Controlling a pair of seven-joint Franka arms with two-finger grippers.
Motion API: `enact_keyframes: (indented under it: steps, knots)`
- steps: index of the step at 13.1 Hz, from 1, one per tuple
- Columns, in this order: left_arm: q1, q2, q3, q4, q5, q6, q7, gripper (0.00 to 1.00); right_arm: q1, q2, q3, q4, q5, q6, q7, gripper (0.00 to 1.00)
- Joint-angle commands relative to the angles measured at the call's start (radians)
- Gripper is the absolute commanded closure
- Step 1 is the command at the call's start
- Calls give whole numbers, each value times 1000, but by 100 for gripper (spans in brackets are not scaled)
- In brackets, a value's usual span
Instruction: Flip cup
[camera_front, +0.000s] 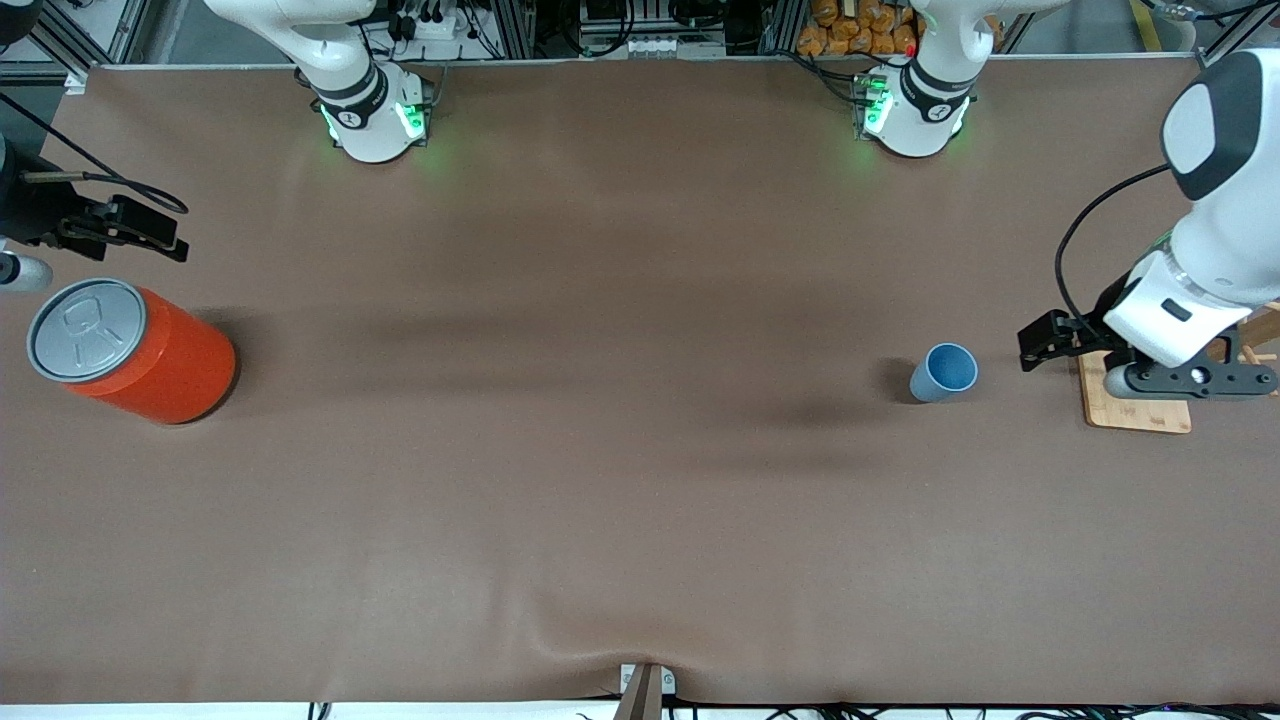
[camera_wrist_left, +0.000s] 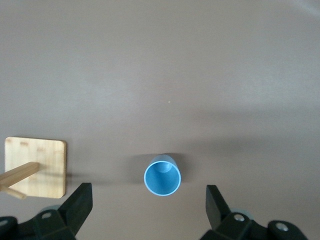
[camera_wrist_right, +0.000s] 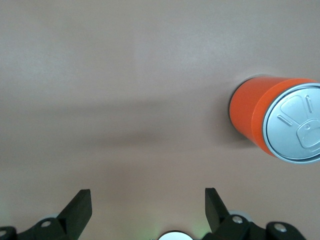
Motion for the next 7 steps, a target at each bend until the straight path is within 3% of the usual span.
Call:
enact_keyframes:
  steps: [1, 7]
  knots:
    - [-24, -42, 61, 7, -14, -49, 31, 0, 14, -8, -3, 48, 12, -14, 12, 0]
    - [-38, -205, 133, 1, -16, -173, 66, 0, 11, 4, -6, 71, 16, -72, 9, 0]
